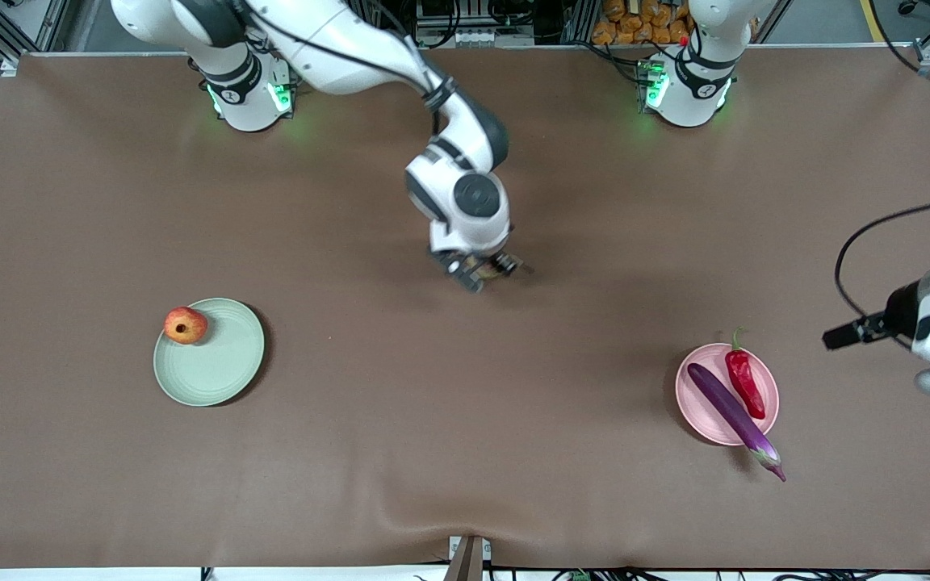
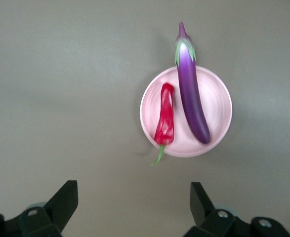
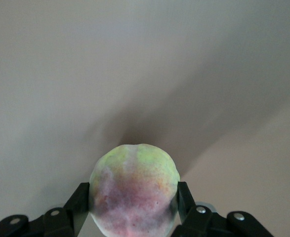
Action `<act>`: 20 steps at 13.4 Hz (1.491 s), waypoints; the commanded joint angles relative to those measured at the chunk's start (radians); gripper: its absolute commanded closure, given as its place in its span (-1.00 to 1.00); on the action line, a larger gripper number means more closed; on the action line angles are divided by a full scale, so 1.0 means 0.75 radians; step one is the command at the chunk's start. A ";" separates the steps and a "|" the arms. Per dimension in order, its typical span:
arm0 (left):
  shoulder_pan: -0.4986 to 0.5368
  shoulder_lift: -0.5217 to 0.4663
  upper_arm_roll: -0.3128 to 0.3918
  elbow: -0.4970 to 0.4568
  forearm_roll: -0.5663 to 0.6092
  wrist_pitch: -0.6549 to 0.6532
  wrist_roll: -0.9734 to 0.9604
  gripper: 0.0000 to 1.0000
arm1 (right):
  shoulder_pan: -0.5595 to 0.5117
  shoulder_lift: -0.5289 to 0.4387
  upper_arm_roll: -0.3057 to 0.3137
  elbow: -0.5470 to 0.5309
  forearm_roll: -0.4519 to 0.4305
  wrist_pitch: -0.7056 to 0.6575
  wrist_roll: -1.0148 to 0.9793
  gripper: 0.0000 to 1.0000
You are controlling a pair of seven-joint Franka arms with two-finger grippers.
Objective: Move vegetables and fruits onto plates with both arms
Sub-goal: 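Carry the peach to the green plate and open the right gripper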
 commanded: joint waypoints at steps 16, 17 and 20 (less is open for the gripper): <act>-0.440 -0.468 0.498 -0.038 -0.359 -0.260 0.052 -1.00 | -0.920 -0.109 -0.004 -0.119 -0.263 -0.144 -1.309 1.00; -0.522 -0.477 0.572 -0.054 -0.363 -0.266 0.050 -1.00 | -0.936 -0.109 -0.004 -0.121 -0.263 -0.140 -1.328 1.00; -0.774 -0.507 0.846 -0.091 -0.365 -0.260 0.095 -1.00 | -1.003 -0.091 -0.002 -0.127 -0.246 -0.136 -1.416 0.18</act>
